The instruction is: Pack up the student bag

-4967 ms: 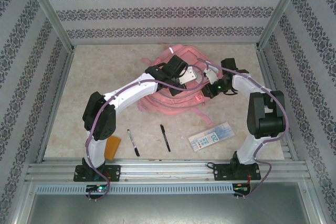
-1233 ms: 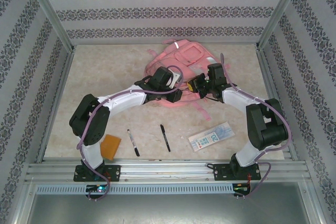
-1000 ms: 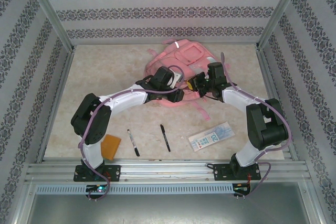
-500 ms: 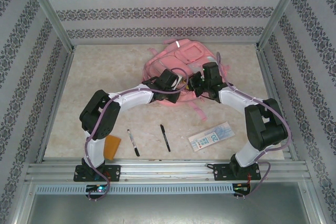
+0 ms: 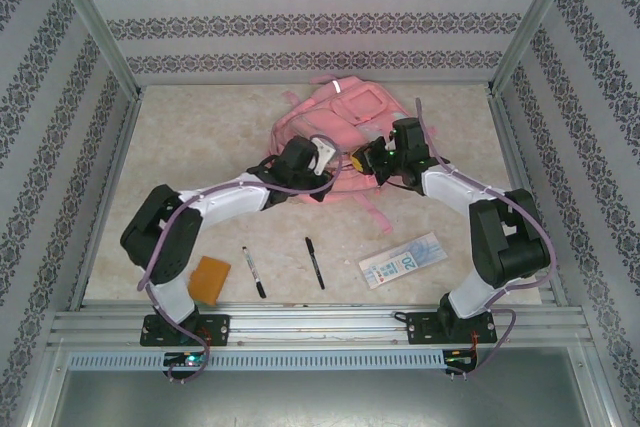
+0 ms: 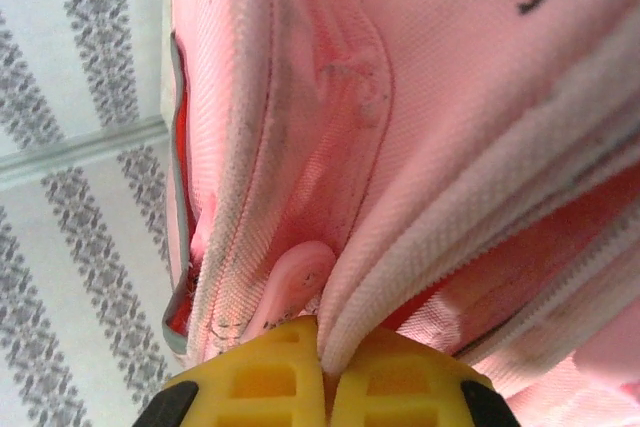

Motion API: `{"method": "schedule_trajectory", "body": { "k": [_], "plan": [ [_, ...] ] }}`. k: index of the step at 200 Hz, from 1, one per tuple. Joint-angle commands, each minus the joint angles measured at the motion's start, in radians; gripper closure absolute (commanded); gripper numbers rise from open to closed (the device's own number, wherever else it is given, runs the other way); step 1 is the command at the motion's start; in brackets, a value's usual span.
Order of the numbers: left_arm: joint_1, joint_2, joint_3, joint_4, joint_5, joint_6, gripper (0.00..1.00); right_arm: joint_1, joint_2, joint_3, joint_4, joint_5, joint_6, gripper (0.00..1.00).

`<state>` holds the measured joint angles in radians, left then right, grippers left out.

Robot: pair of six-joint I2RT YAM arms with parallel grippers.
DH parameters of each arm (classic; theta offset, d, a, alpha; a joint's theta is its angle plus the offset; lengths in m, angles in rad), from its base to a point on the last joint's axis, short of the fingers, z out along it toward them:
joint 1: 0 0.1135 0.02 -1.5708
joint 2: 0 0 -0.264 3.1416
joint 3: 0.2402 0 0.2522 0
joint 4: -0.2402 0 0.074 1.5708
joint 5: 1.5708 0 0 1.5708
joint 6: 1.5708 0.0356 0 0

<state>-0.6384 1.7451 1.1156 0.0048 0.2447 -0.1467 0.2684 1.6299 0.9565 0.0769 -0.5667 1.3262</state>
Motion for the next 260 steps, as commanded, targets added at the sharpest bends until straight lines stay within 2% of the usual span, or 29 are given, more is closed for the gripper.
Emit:
{"method": "schedule_trajectory", "body": {
  "k": [1, 35, 48, 81, 118, 146, 184, 218, 260],
  "plan": [
    [0.055, -0.07, -0.04, 0.036, 0.045, 0.055, 1.0, -0.045, 0.013, 0.017, -0.019, -0.111, -0.103, 1.0],
    [0.071, -0.115, -0.074, -0.011, 0.141, 0.104, 1.0, -0.092, 0.052, 0.06, -0.069, -0.151, -0.23, 1.0],
    [0.072, -0.124, -0.081, -0.032, 0.144, 0.113, 1.0, -0.105, 0.064, 0.073, -0.092, -0.148, -0.289, 1.0],
    [0.083, -0.125, -0.1, -0.064, 0.159, 0.147, 1.0, -0.146, 0.099, 0.088, -0.101, -0.234, -0.342, 1.0],
    [0.095, -0.104, -0.109, -0.09, 0.03, 0.226, 1.0, -0.192, 0.102, 0.096, -0.147, -0.262, -0.394, 1.0],
    [0.095, -0.039, -0.067, -0.132, -0.012, 0.308, 1.0, -0.201, 0.125, 0.108, -0.189, -0.285, -0.443, 1.0],
    [0.094, -0.039, -0.111, 0.021, 0.157, 0.295, 1.0, -0.198, 0.116, 0.095, -0.179, -0.311, -0.452, 1.0],
    [0.109, -0.039, -0.087, 0.035, 0.231, 0.264, 0.63, -0.198, 0.109, 0.097, -0.186, -0.346, -0.46, 1.0],
    [0.136, -0.012, -0.041, -0.005, 0.231, 0.219, 0.47, -0.198, 0.112, 0.107, -0.194, -0.363, -0.46, 1.0]
  ]
}}
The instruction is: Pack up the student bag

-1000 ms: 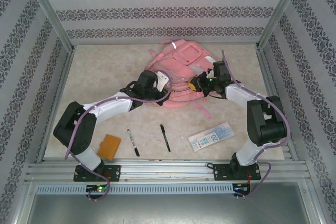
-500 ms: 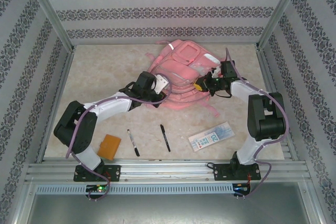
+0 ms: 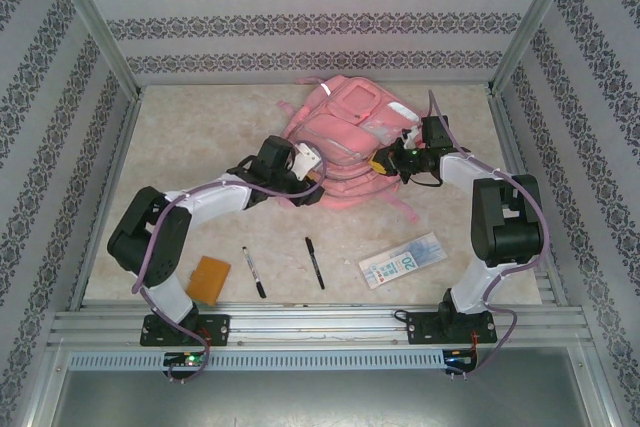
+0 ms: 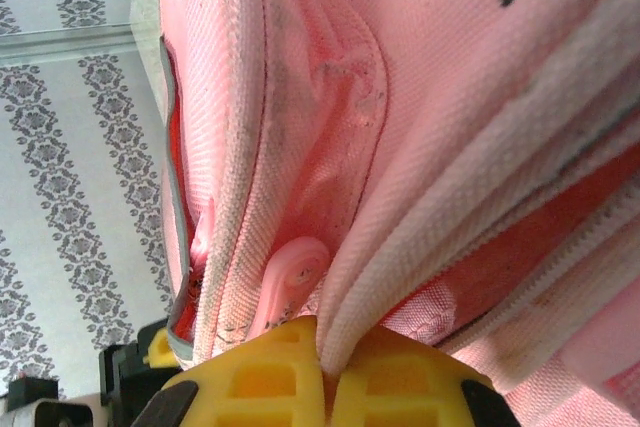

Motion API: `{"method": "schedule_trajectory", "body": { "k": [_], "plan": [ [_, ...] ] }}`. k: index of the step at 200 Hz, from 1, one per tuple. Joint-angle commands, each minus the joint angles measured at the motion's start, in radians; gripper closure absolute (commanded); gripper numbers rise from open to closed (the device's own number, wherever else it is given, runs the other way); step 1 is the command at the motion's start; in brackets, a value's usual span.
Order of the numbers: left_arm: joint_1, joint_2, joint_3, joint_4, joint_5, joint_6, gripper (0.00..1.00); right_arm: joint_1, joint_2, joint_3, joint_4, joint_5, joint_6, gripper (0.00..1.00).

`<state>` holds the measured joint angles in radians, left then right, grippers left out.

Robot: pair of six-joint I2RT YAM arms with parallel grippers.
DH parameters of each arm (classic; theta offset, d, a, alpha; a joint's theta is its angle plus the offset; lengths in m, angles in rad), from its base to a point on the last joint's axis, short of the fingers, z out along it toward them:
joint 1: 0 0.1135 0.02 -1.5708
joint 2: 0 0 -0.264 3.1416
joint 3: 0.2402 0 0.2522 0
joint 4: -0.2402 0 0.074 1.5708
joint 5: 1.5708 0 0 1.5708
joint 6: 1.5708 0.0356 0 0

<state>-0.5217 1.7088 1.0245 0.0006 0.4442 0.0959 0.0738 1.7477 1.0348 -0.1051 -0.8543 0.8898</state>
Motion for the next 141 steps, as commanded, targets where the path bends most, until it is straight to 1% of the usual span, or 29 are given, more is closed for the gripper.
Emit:
{"method": "schedule_trajectory", "body": {
  "k": [1, 12, 32, 57, 71, 83, 95, 113, 141],
  "plan": [
    [0.019, 0.025, 0.052, -0.001, 0.031, -0.024, 0.47, -0.003, -0.005, 0.029, -0.012, -0.075, -0.024, 1.0],
    [0.02, 0.036, 0.066, -0.02, 0.028, -0.028, 0.42, -0.003, -0.005, 0.03, -0.012, -0.078, -0.023, 1.0],
    [0.02, 0.067, 0.106, -0.061, 0.012, -0.031, 0.41, -0.003, -0.005, 0.034, -0.013, -0.081, -0.021, 1.0],
    [0.014, 0.094, 0.139, -0.076, 0.052, -0.047, 0.39, -0.002, -0.007, 0.033, -0.014, -0.079, -0.018, 1.0],
    [0.005, 0.1, 0.147, -0.072, 0.074, -0.067, 0.36, -0.002, -0.004, 0.033, -0.015, -0.079, -0.018, 1.0],
    [-0.004, 0.1, 0.147, -0.068, 0.073, -0.081, 0.34, -0.002, -0.002, 0.03, -0.019, -0.076, -0.017, 1.0],
    [-0.016, 0.103, 0.148, -0.077, 0.044, -0.084, 0.34, -0.001, -0.002, 0.024, -0.019, -0.073, -0.016, 1.0],
    [-0.028, 0.12, 0.164, -0.136, -0.07, -0.078, 0.37, -0.001, -0.001, 0.022, -0.021, -0.069, -0.017, 1.0],
    [-0.053, 0.137, 0.188, -0.202, -0.144, -0.066, 0.38, 0.0, -0.002, 0.017, -0.023, -0.066, -0.015, 1.0]
  ]
}}
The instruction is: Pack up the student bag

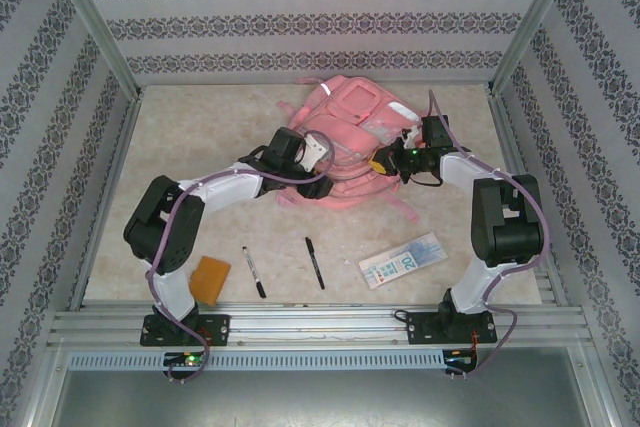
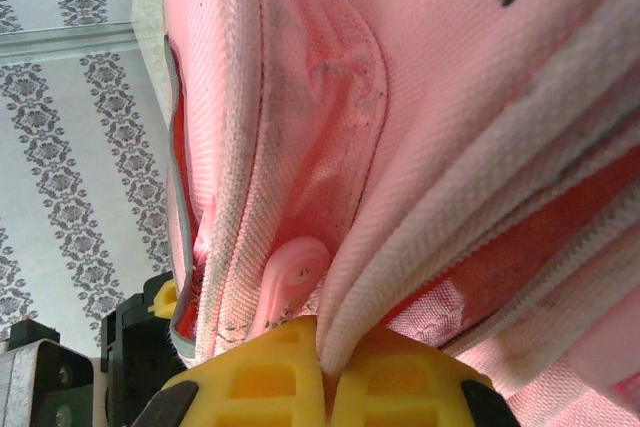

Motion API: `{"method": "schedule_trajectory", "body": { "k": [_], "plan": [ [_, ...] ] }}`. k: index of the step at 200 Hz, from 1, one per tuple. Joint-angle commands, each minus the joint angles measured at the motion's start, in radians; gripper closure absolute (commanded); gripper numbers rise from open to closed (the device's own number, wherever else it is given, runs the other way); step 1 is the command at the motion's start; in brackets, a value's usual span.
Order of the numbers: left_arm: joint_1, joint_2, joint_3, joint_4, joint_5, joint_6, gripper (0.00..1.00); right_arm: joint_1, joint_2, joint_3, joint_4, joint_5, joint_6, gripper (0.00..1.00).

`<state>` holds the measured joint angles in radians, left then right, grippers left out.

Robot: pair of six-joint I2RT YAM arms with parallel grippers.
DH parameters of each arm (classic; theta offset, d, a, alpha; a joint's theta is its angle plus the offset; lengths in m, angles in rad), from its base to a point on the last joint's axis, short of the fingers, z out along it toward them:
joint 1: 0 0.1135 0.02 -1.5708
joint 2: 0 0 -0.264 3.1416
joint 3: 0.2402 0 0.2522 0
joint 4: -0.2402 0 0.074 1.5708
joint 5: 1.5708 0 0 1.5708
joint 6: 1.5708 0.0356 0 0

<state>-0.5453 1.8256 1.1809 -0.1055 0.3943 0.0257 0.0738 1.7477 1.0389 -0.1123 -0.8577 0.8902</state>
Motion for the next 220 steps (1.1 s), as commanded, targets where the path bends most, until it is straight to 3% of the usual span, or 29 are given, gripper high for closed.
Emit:
{"method": "schedule_trajectory", "body": {
  "k": [1, 23, 36, 53, 86, 100, 111, 138, 167, 184, 220],
  "plan": [
    [-0.03, 0.021, 0.031, -0.097, -0.099, 0.006, 0.38, 0.0, -0.002, 0.014, -0.015, -0.062, -0.015, 1.0],
    [-0.051, 0.021, 0.031, -0.125, -0.215, 0.013, 0.53, -0.001, 0.0, 0.019, -0.019, -0.063, -0.014, 1.0],
    [-0.051, 0.017, 0.027, -0.128, -0.258, 0.003, 0.77, -0.001, -0.004, 0.019, -0.02, -0.058, -0.013, 1.0],
    [-0.05, -0.009, 0.019, -0.125, -0.271, 0.013, 1.0, -0.002, -0.006, 0.024, -0.028, -0.057, -0.027, 1.0],
    [-0.043, -0.102, -0.029, -0.082, -0.179, 0.015, 1.0, -0.034, 0.006, 0.084, -0.173, -0.049, -0.149, 1.0],
    [-0.039, -0.127, -0.042, -0.089, -0.143, 0.03, 1.0, -0.072, 0.014, 0.099, -0.235, 0.027, -0.192, 0.72],
    [-0.046, -0.135, -0.037, -0.11, -0.114, 0.047, 1.0, -0.093, 0.027, 0.101, -0.245, 0.043, -0.177, 0.64],
    [-0.078, -0.131, -0.025, -0.072, -0.07, -0.054, 1.0, -0.081, -0.053, 0.04, -0.208, 0.051, -0.027, 0.55],
    [-0.119, -0.099, -0.012, 0.065, -0.043, -0.17, 1.0, -0.039, -0.349, -0.18, -0.145, 0.327, 0.237, 0.45],
    [-0.156, -0.054, 0.036, 0.076, -0.042, -0.187, 1.0, 0.052, -0.483, -0.242, -0.153, 0.454, 0.392, 0.26],
    [-0.229, 0.023, 0.123, 0.1, -0.003, -0.198, 1.0, 0.212, -0.529, -0.263, -0.129, 0.583, 0.595, 0.25]
  ]
}}
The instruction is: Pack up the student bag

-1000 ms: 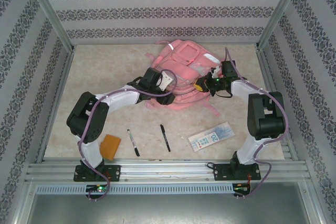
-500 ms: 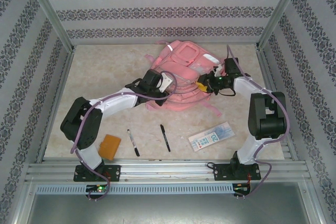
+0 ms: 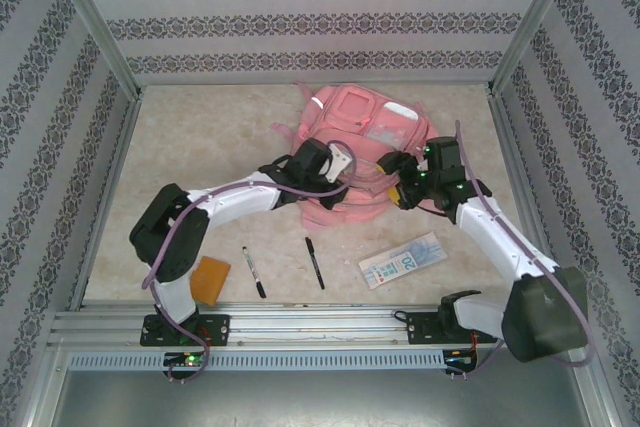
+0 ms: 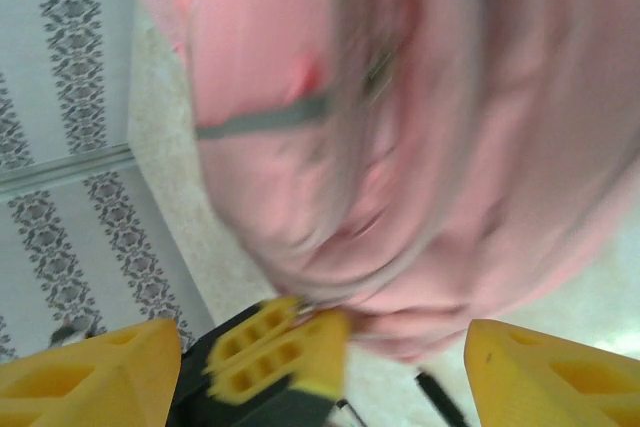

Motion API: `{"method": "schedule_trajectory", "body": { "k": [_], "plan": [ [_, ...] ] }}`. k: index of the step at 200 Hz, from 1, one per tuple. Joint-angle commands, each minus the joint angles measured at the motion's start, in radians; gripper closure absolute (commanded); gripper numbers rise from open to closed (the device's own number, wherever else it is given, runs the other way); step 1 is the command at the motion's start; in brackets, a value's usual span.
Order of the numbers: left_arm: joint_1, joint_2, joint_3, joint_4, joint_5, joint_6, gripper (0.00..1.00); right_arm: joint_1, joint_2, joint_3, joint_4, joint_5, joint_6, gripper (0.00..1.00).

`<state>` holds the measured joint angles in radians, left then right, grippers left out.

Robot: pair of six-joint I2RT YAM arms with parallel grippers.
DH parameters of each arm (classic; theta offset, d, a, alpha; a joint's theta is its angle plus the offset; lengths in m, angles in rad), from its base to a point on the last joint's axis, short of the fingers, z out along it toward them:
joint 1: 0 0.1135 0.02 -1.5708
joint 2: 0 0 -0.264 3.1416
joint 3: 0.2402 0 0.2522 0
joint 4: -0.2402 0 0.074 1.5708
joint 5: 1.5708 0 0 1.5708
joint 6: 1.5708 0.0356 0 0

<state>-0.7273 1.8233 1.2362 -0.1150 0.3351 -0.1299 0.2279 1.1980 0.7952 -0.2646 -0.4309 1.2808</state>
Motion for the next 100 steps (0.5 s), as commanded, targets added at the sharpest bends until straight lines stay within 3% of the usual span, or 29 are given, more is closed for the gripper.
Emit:
{"method": "schedule_trajectory", "body": {
  "k": [1, 40, 55, 88, 100],
  "plan": [
    [-0.048, 0.027, 0.069, 0.112, 0.056, -0.043, 1.0, 0.062, 0.026, -0.015, 0.023, 0.16, 0.205, 0.25],
    [-0.068, 0.038, 0.074, 0.198, 0.084, -0.08, 1.0, 0.094, 0.141, 0.05, -0.037, 0.234, 0.171, 0.26],
    [-0.067, 0.026, 0.055, 0.213, 0.075, -0.076, 1.0, 0.082, 0.187, 0.07, -0.041, 0.27, 0.126, 0.33],
    [-0.06, -0.013, 0.012, 0.153, 0.052, 0.005, 1.0, 0.042, 0.261, 0.148, -0.059, 0.277, -0.057, 0.88],
    [-0.038, -0.041, -0.024, 0.128, 0.024, 0.035, 1.0, 0.024, 0.253, 0.168, -0.08, 0.284, -0.113, 1.0]
  ]
}}
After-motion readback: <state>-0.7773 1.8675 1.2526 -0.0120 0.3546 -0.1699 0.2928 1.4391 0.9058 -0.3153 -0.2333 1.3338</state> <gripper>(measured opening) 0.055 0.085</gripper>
